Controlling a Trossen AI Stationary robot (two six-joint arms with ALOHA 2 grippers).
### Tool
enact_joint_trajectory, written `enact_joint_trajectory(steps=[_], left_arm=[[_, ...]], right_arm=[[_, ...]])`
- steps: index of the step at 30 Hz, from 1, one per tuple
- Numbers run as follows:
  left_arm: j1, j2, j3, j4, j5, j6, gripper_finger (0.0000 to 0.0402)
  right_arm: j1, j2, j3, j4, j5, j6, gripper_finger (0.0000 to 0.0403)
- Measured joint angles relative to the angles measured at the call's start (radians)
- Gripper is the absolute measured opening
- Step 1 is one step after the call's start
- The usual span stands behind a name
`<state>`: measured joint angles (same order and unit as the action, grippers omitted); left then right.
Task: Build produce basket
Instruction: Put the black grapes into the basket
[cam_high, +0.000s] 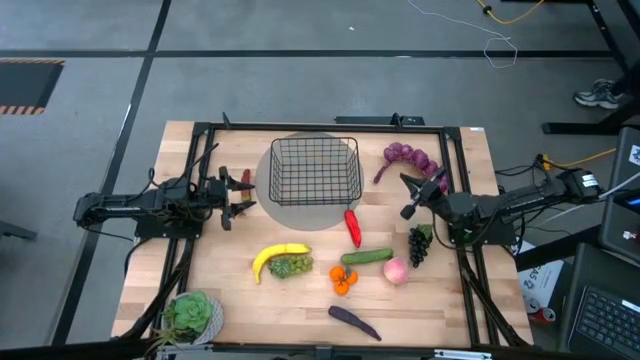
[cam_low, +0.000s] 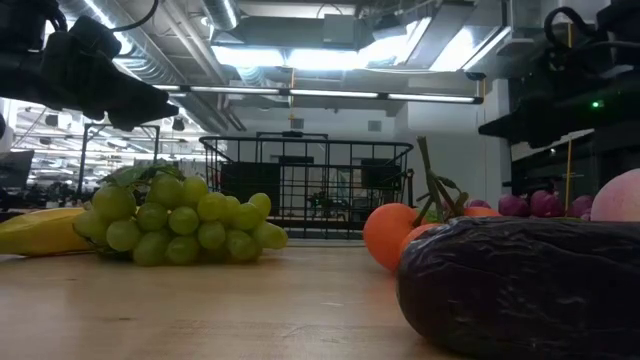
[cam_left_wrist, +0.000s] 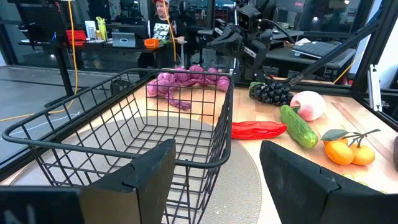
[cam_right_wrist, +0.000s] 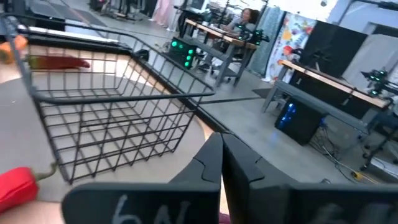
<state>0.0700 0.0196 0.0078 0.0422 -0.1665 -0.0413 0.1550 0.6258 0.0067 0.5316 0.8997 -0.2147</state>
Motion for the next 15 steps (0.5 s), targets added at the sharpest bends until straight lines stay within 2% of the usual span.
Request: enact_joint_trajectory(steps=[9,15], left_arm=[[0.0,0.0,0.0,0.0,0.0,0.0,0.023],[0.0,0.0,0.0,0.0,0.0,0.0,0.023]], right_arm=[[-0.044,0.001,0.0,0.0,-0.003,0.057,0.0003],[-0.077,0.001,0.0,-0.107,-0.003,0.132,0.0003]])
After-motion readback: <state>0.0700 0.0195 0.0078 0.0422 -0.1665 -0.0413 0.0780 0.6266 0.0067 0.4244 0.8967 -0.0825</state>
